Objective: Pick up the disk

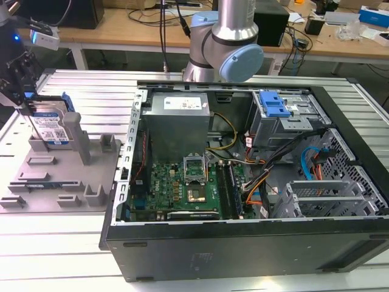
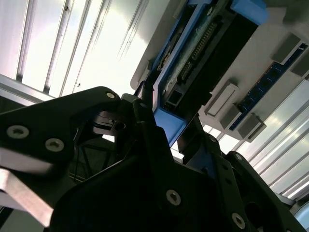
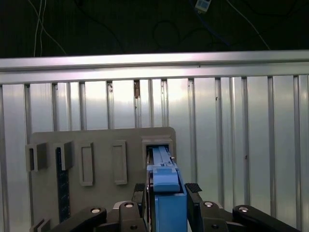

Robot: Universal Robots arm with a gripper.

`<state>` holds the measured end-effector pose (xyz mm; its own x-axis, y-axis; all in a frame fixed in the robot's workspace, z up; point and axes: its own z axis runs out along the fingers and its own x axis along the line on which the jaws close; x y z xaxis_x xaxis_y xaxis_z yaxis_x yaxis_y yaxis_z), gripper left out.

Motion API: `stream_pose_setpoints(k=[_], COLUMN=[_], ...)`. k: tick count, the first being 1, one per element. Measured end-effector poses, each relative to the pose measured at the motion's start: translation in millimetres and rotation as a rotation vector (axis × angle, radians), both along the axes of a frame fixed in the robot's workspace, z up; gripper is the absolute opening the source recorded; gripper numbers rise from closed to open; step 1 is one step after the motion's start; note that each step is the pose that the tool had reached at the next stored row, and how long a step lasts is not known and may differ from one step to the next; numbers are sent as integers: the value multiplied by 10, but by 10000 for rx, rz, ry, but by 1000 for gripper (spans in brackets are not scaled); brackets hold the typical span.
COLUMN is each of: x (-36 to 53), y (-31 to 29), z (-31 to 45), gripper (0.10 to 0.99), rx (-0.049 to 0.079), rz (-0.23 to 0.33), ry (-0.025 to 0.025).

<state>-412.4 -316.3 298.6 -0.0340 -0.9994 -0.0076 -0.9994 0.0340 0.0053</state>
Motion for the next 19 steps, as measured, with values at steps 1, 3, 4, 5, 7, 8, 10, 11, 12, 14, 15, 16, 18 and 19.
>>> stream_pose_setpoints(k=[1, 3, 4, 5, 7, 8, 10, 11, 12, 14, 15, 16, 18, 19], x=[0, 0, 0, 0, 0, 0, 0, 0, 0, 0, 0, 0, 0, 0], y=[0, 0, 0, 0, 0, 0, 0, 0, 0, -2, -2, -3, -4, -5], z=[0, -1, -1, -1, -1, -2, -2, -2, -2, -2, -2, 0, 11, 16], gripper=[455, 373, 369, 369, 369, 369, 369, 369, 369, 369, 369, 369, 369, 369], rx=[-1, 0, 0, 0, 0, 0, 0, 1, 0, 1, 1, 1, 0, 0], rz=[0, 0, 0, 0, 0, 0, -1, -1, -1, 2, 1, 1, 2, 3], ry=[1, 0, 0, 0, 1, 0, 0, -1, 0, 0, -1, -2, 1, -1])
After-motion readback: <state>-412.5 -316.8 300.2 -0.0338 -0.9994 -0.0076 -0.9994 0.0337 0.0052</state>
